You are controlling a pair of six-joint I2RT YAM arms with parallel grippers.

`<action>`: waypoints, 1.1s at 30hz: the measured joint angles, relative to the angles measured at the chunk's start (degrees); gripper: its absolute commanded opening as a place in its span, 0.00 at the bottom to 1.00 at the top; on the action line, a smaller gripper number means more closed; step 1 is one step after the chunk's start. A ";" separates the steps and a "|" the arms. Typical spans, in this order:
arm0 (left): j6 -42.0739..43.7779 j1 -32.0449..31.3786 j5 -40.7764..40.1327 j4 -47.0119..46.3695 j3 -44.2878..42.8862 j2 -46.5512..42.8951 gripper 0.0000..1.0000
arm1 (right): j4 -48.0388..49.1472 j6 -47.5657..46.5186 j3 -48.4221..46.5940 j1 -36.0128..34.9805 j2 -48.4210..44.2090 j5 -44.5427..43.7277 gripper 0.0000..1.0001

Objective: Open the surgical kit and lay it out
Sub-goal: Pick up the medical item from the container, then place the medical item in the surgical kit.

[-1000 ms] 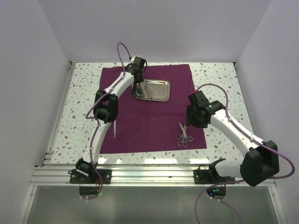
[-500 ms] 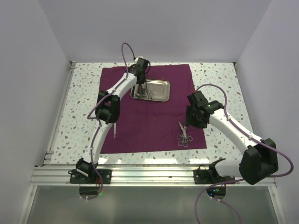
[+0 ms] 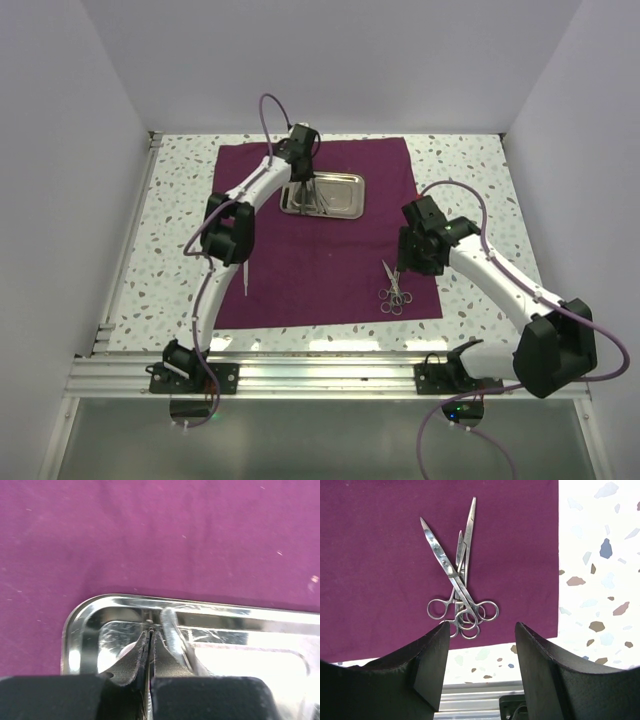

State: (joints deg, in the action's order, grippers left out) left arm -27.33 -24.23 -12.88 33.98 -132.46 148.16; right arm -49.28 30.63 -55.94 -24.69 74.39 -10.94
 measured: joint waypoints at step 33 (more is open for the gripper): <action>0.72 2.69 5.27 -3.17 71.89 -64.35 0.00 | 3.82 -2.99 -15.04 0.00 11.89 3.21 0.56</action>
State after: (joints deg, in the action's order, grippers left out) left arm -26.61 -21.54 -7.62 30.81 -60.58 83.81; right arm -45.45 27.64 -70.98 -24.69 86.28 -7.73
